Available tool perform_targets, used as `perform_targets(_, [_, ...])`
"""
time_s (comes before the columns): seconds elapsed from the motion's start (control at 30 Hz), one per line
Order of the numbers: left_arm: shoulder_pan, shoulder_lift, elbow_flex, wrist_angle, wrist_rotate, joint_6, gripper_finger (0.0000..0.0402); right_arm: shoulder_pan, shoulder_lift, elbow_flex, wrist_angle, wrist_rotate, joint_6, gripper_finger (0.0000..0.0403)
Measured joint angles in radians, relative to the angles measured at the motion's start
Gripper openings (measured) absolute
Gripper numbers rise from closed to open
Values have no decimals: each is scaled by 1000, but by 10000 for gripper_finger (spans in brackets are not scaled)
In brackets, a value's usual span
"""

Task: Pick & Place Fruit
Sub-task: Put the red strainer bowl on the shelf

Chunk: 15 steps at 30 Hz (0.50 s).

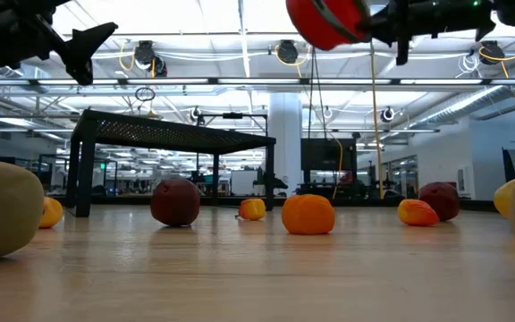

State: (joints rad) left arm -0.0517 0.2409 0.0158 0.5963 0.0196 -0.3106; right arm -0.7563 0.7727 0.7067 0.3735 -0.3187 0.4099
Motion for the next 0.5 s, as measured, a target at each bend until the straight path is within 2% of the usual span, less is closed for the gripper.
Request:
perform_targets(0.3, [0,0,0,1,0,-47,271,0,0,0,173,-206,-219,10])
perform_targets(0.5, [0,0,0,1,0,-47,271,0,-1,0,252,-273,-291,10])
